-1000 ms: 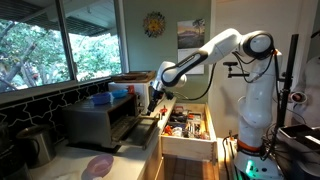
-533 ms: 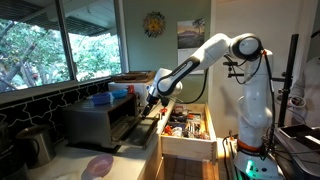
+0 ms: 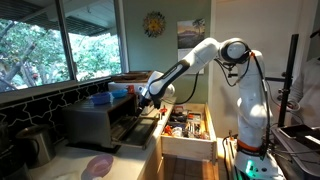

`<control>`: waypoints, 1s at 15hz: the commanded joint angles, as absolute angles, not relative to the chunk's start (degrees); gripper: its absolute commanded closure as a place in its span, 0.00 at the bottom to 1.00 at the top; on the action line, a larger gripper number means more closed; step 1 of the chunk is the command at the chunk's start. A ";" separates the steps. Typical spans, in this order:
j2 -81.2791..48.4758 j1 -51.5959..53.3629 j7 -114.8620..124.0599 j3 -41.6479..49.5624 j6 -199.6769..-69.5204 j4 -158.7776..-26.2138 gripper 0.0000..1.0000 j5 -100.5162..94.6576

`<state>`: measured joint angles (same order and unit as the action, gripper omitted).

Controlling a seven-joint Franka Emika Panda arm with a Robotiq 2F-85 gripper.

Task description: Push the oven rack backwards

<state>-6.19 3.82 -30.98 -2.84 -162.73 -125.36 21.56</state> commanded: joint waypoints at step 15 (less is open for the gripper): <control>-3.16 0.42 -40.04 -5.12 -144.84 -120.43 0.00 27.45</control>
<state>-14.16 2.89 -37.03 -3.78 -156.08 -112.54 25.42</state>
